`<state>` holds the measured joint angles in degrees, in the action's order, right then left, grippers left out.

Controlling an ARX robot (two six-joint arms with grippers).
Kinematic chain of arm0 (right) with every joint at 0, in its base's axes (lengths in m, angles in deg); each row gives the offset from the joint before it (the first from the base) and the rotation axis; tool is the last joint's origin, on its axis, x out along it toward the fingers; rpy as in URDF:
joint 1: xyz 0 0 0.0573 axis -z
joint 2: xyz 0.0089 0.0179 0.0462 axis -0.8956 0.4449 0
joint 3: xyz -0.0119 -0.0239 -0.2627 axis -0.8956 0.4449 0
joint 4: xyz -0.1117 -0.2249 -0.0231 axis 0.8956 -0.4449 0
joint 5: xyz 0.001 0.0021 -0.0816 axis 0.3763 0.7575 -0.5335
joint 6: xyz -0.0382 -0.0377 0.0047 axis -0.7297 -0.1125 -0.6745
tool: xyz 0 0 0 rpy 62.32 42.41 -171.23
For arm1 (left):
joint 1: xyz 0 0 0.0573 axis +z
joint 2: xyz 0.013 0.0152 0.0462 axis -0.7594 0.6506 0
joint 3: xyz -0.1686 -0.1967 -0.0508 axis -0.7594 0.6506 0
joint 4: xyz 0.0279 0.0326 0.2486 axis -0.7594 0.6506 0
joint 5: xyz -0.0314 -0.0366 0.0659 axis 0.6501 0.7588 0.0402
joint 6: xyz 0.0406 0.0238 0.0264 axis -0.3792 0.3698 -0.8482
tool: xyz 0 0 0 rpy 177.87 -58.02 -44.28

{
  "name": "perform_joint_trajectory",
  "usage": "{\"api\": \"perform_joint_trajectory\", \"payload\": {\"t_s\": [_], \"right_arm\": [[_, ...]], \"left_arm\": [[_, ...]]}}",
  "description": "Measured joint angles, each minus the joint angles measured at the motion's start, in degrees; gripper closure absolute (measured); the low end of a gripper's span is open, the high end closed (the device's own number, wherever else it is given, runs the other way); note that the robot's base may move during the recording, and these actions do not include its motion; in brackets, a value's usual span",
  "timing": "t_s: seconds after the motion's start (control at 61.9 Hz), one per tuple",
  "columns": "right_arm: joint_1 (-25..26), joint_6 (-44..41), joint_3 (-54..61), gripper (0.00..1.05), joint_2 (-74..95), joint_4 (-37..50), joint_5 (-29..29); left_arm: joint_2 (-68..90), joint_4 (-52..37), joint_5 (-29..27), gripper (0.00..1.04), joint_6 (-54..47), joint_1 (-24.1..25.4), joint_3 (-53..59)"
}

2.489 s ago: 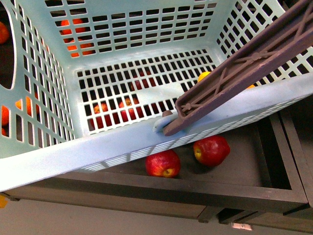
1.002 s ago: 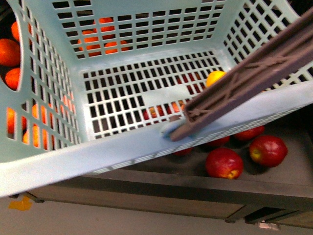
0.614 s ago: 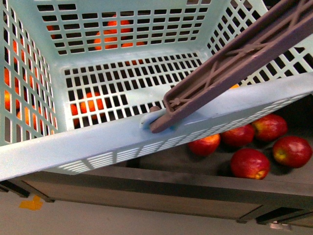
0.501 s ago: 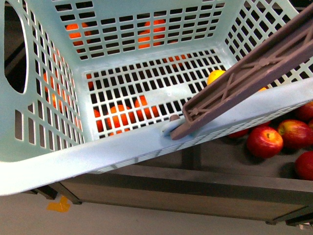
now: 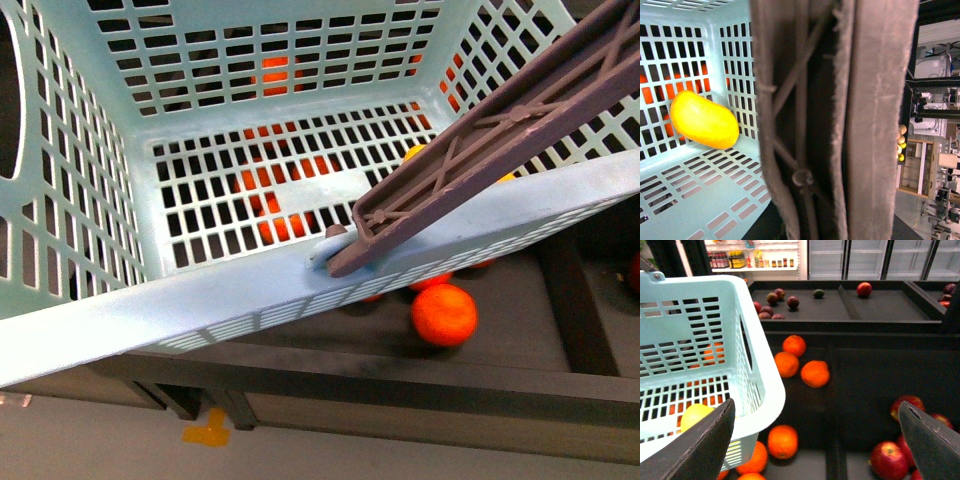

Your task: Pick mango and avocado into basket

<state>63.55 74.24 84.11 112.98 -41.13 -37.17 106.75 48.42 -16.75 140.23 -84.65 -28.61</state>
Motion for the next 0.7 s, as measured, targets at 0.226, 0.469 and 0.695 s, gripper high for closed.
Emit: {"api": "perform_joint_trajectory", "payload": {"t_s": [0.226,0.469,0.695], "right_arm": [[0.02,0.0,-0.02,0.09,0.04,0.0,0.07],[0.0,0.0,-0.02,0.09,0.0,0.0,0.07],[0.0,0.0,-0.02,0.09,0.0,0.0,0.07]], "left_arm": [[-0.04,0.0,0.04,0.9,0.11,-0.07,0.0],[-0.02,0.0,0.04,0.9,0.13,-0.07,0.0],[-0.02,0.0,0.02,0.9,0.13,-0.07,0.0]]}}
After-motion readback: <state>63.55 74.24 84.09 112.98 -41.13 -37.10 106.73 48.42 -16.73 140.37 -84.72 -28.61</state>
